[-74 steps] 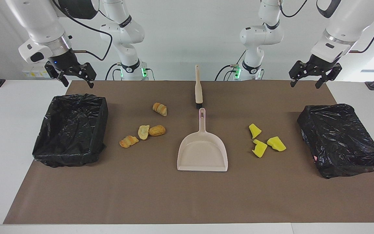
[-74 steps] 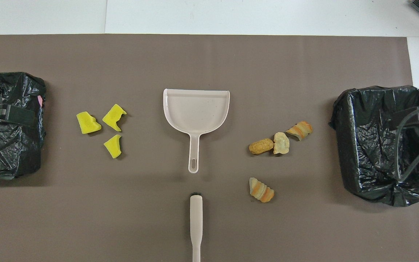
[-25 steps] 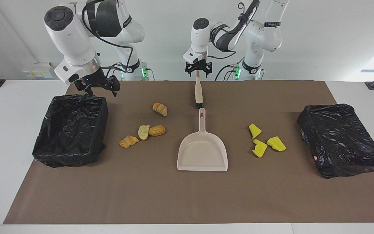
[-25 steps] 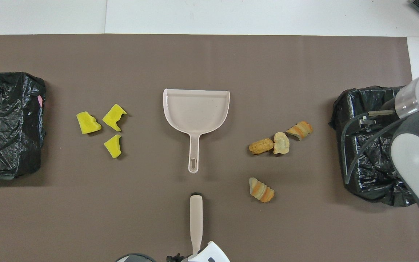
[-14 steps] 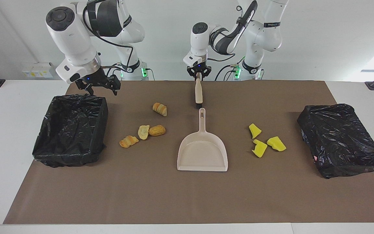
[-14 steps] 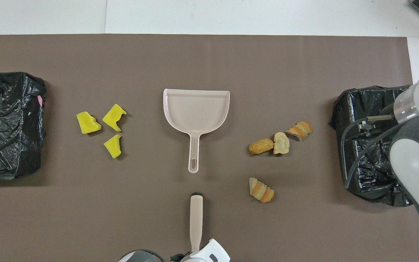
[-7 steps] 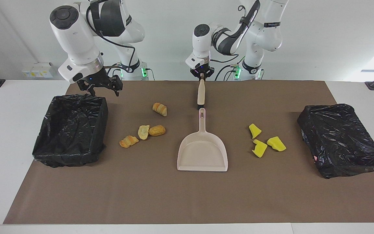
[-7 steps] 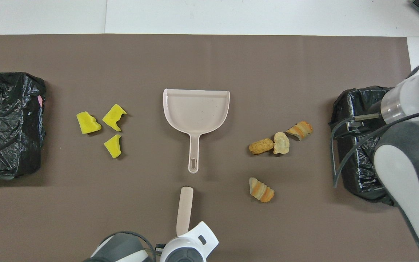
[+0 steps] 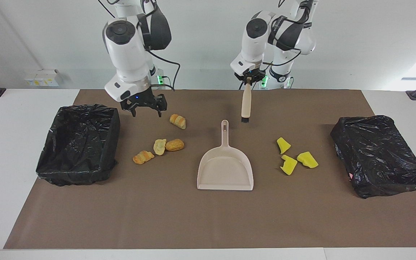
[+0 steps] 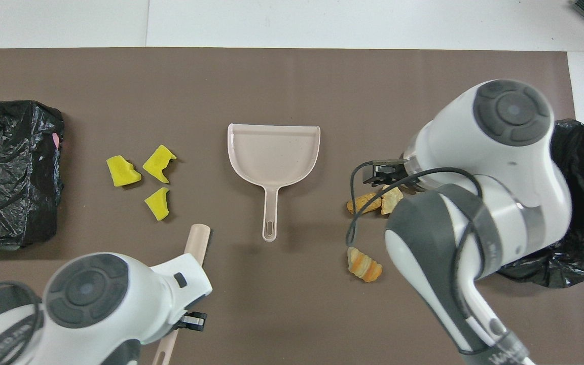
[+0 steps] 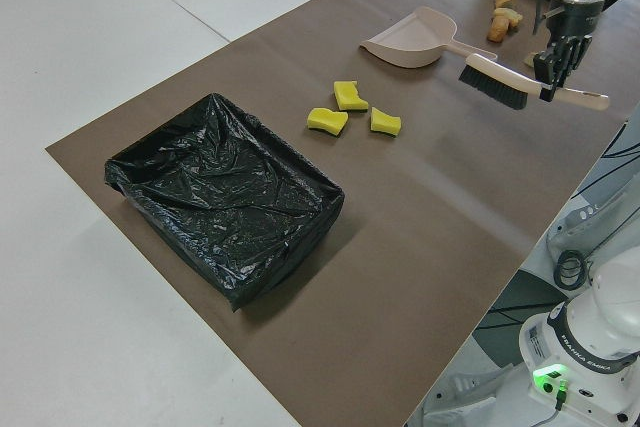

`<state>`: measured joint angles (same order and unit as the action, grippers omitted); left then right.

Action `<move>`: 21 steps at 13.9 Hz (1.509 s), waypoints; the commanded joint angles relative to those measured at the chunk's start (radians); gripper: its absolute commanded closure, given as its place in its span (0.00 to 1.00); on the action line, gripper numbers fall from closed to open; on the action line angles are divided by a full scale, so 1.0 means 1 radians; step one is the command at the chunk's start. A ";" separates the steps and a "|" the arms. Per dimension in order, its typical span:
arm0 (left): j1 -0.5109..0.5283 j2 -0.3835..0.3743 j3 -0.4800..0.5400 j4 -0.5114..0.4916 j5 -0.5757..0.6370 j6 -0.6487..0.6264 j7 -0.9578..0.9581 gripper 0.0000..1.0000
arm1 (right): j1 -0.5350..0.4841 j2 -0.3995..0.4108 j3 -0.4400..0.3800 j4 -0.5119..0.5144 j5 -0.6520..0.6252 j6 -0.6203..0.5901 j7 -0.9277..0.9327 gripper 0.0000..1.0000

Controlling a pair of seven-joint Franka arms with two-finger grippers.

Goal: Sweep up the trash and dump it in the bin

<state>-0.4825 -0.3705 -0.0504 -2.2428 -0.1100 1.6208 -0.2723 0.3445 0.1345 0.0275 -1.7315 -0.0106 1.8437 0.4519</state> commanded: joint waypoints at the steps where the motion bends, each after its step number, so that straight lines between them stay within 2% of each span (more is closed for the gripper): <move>1: 0.152 0.080 -0.009 0.125 0.050 -0.042 0.105 1.00 | 0.063 0.055 -0.001 0.001 0.026 0.087 0.109 0.00; 3: 0.211 0.161 0.006 0.220 0.128 -0.016 0.175 1.00 | 0.138 0.095 -0.001 0.003 0.041 0.164 0.233 0.00; 5: 0.306 0.264 0.012 0.355 0.141 -0.003 0.290 1.00 | 0.194 0.125 0.000 0.004 0.040 0.219 0.307 0.00; 6: 0.364 0.292 0.011 0.391 0.151 0.014 0.318 1.00 | 0.229 0.138 -0.001 0.006 0.040 0.244 0.332 0.00; 8: 0.441 0.321 0.011 0.400 0.202 0.120 0.477 1.00 | 0.277 0.175 -0.001 0.010 0.021 0.281 0.411 0.00; 10: 0.510 0.398 0.011 0.410 0.312 0.236 0.620 1.00 | 0.330 0.223 -0.003 0.007 0.008 0.324 0.471 0.00; 12: 0.579 0.471 0.011 0.420 0.329 0.342 0.669 1.00 | 0.334 0.240 -0.001 -0.002 -0.025 0.330 0.478 0.01; 14: 0.581 0.528 0.011 0.422 0.331 0.411 0.673 1.00 | 0.332 0.238 -0.001 -0.017 -0.034 0.333 0.465 0.10; 17: 0.568 0.559 0.011 0.405 0.329 0.436 0.668 1.00 | 0.334 0.252 0.000 -0.034 -0.080 0.360 0.464 0.21; 18: 0.567 0.559 0.011 0.388 0.329 0.436 0.667 1.00 | 0.334 0.252 0.000 -0.034 -0.084 0.361 0.456 0.28; 21: 0.553 0.552 0.007 0.344 0.326 0.427 0.656 1.00 | 0.334 0.251 0.000 -0.039 -0.083 0.361 0.444 0.35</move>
<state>0.0848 0.1976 -0.0476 -1.8735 0.1987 2.0557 0.3962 0.6855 0.3905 0.0218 -1.7537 -0.0775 2.1768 0.9107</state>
